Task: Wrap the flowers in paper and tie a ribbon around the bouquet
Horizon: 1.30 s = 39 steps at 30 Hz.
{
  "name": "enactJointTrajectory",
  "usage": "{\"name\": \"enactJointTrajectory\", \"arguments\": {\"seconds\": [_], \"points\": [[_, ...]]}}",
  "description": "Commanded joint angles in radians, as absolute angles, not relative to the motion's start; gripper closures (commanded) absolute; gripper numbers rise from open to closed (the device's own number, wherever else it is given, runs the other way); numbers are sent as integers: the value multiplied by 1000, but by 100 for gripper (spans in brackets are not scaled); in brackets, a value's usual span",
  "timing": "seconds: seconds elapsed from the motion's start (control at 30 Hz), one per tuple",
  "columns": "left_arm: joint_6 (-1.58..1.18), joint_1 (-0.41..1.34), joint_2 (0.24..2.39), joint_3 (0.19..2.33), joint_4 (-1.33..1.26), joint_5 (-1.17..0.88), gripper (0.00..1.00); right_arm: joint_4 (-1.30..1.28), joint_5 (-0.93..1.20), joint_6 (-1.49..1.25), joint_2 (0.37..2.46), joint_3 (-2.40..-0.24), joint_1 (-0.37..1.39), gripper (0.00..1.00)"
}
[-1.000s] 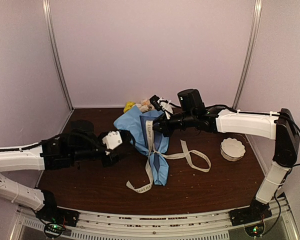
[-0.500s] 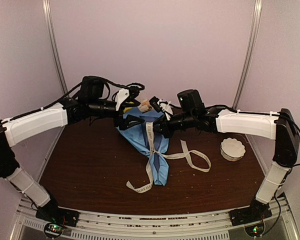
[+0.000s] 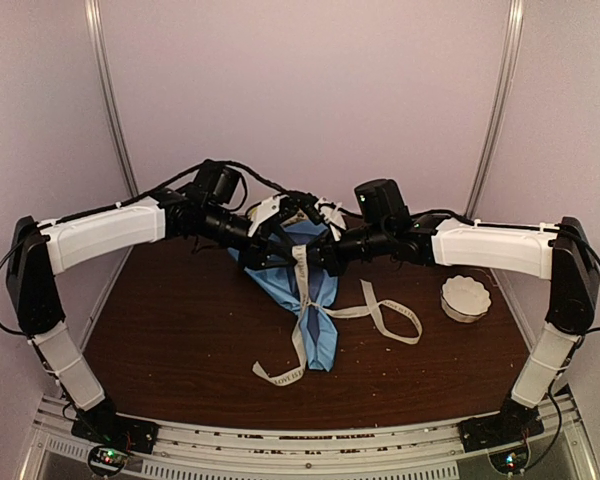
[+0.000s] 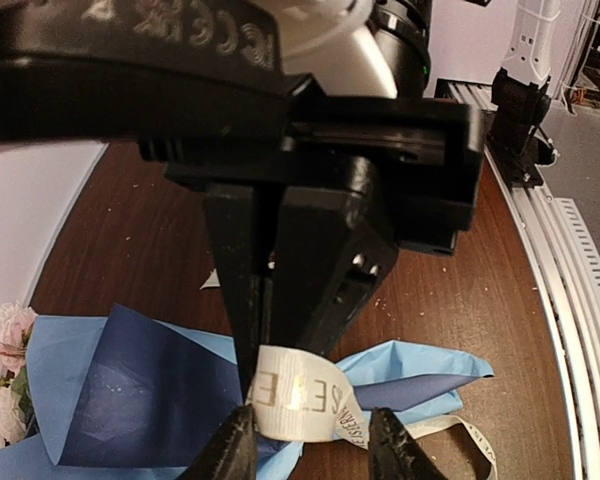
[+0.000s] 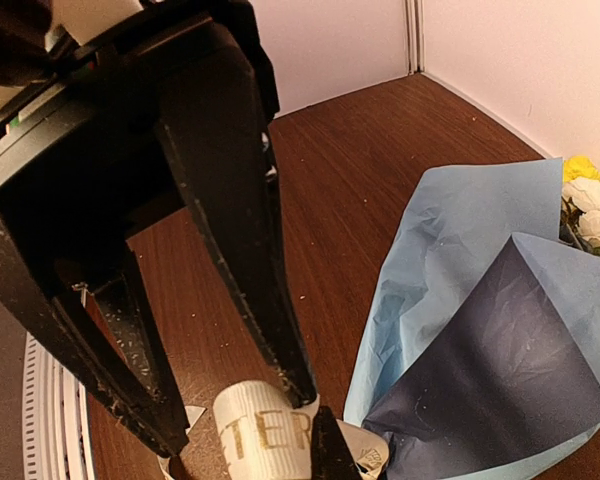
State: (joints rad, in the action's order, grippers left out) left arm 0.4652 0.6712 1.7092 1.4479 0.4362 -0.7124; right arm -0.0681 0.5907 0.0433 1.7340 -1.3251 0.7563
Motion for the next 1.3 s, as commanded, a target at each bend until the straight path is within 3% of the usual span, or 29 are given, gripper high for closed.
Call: {"name": "enactJointTrajectory", "arguments": {"seconds": [0.0,0.3,0.43,0.57,0.87,1.07,1.27], "points": [[437,666,1717,1473,367,-677,63,-65,598,48,1721,-1324,756,100],[421,666,1705,1456,334,-675,100,-72,590,54,1719,-1323,756,100],[408,664,1694,1448,324,-679,100,-95,551,55,1717,-1323,757,99],[358,665,1654,1390,249,-638,100,-176,401,28,1682,-1296,750,73],[178,671,1529,1128,-71,-524,100,-434,20,-202,1561,-1097,664,64],[147,698,1491,1052,-127,-488,100,-598,-23,-268,1696,-1112,642,40],[149,723,1482,1041,-115,-462,100,-612,35,-276,1794,-1112,633,43]]}}
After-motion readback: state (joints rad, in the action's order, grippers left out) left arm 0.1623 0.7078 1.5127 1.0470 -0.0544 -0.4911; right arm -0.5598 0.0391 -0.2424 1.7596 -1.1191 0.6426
